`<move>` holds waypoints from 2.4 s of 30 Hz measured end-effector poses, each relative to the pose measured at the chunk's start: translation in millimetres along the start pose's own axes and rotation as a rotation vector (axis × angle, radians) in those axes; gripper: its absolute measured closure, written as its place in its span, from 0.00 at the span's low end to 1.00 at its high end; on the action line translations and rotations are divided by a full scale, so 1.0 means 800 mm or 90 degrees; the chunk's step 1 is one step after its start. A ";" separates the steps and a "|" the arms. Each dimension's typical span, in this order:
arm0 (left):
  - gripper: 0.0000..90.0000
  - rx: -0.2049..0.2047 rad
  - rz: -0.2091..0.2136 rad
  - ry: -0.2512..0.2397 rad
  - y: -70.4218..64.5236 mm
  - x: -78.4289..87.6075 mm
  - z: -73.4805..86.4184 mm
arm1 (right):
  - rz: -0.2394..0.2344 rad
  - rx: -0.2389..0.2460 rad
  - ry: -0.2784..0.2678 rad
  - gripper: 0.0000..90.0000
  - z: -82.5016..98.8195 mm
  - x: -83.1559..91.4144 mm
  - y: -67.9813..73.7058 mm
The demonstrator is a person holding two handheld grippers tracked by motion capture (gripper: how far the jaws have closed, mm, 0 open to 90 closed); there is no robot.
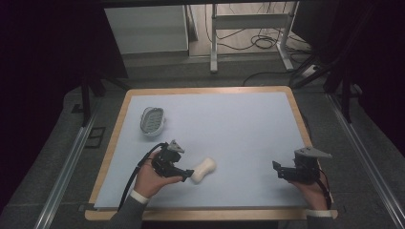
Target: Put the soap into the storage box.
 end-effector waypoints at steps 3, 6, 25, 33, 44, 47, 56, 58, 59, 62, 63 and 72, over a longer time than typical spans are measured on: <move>0.28 -0.004 0.002 0.004 -0.003 -0.005 -0.003 | -0.001 -0.001 0.000 0.08 0.000 0.000 0.001; 0.28 -0.007 0.006 0.009 -0.006 -0.010 -0.006 | -0.001 0.001 0.002 0.08 0.000 -0.001 0.001; 0.27 -0.030 0.035 0.040 -0.024 -0.036 -0.022 | -0.011 0.013 0.001 0.08 0.001 -0.001 0.004; 0.27 -0.029 0.039 0.049 -0.026 -0.044 -0.025 | -0.007 0.011 0.004 0.08 0.001 -0.002 0.003; 0.29 -0.027 0.031 0.076 -0.023 -0.063 -0.036 | -0.004 0.011 0.007 0.08 0.002 -0.002 0.000; 0.31 -0.031 0.030 0.085 -0.023 -0.068 -0.039 | -0.003 0.010 0.007 0.08 0.002 -0.002 0.000; 0.37 -0.035 0.024 0.115 -0.021 -0.082 -0.038 | 0.000 0.008 0.009 0.08 0.003 -0.002 -0.002; 0.42 -0.037 0.019 0.123 -0.020 -0.085 -0.037 | 0.001 0.009 0.010 0.08 0.003 -0.002 -0.002; 0.45 -0.036 0.018 0.125 -0.021 -0.086 -0.037 | 0.002 0.008 0.009 0.08 0.003 -0.002 -0.002; 0.53 -0.044 0.013 0.124 -0.022 -0.086 -0.036 | 0.001 0.007 0.008 0.08 0.003 -0.001 -0.003; 0.54 -0.047 0.010 0.126 -0.023 -0.086 -0.036 | 0.001 0.009 0.007 0.08 0.003 -0.001 -0.003; 0.55 -0.051 0.013 0.128 -0.019 -0.083 -0.034 | 0.004 0.007 0.006 0.08 0.003 0.000 -0.005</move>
Point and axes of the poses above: each handheld gripper's, and its own axes: x roughly backward along the jaws, z roughly out of its underside, y roughly to its left, the point moved 5 cm from there along -x, roughly forward along the jaws, and after that the axes turned 4 degrees about -x, right-handed, at the moved point
